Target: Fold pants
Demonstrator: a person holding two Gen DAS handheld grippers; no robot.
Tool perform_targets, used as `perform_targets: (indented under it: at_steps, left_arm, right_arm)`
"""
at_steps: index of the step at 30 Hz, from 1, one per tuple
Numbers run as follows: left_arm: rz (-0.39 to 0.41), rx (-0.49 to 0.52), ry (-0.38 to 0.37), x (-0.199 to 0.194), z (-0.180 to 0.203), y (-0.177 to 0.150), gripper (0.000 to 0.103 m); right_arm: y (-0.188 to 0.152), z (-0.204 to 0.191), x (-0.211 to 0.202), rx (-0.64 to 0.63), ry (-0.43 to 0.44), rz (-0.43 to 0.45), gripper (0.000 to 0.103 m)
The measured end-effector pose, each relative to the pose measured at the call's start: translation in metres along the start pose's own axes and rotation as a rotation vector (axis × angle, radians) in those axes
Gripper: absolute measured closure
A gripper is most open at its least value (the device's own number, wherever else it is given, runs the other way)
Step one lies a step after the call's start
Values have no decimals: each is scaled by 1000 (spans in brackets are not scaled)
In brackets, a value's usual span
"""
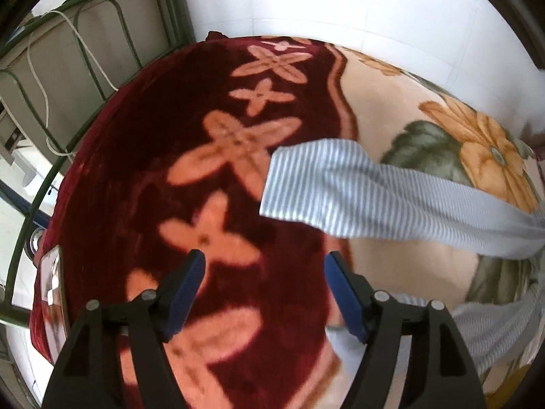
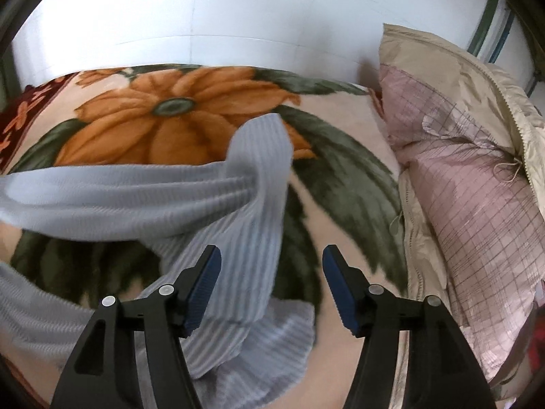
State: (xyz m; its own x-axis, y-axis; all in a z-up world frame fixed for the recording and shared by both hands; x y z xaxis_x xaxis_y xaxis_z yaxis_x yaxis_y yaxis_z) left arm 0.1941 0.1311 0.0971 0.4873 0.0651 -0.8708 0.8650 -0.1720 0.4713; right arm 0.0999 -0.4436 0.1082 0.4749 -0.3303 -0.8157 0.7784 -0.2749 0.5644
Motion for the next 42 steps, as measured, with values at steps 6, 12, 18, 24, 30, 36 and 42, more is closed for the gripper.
perform_targets:
  at_steps: [6,12,18,24,30,36,42]
  left_arm:
    - [1,19,-33,-15,14,-27,27]
    - [1,17,-93,-27,33,-50,27]
    - [-10,95,-86,-32,56,-71,27]
    - [-9,106,-94,-31,65,-86,27]
    - [-26,119,-111,-22,68,-89,27]
    - [-32,120,-137,-13,73,-87,27]
    - [-35,89,-217,-6,84,-84,27]
  right_arm:
    - [-18,-19,-28,-33,59,-8,40]
    - [-41,-38,-51,-64,125,-28,40]
    - [-69,-50,-61,-45,173,-74,40]
    - [-94,-56,-55,-14,179,-124,40]
    - [-123,-71,-50,38,221,-188,40]
    - [-145,-104,-46,40,296,-225,40]
    - [-160,-132,-35,-31,288,-240,40]
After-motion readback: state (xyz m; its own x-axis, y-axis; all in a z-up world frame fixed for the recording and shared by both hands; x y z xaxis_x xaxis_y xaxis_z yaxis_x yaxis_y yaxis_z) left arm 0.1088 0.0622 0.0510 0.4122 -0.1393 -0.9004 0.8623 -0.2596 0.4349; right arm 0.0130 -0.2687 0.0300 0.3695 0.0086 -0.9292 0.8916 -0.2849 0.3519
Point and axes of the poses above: each gripper's, at about its wrist camera, not at the fingertips, and x roughly the way its jaws point, z to its right, y to its top, the point moved 3 cm from there along x, roughly the way its jaws point, and after that the axes turned 8 degrees about x, right-handed, at the moved point
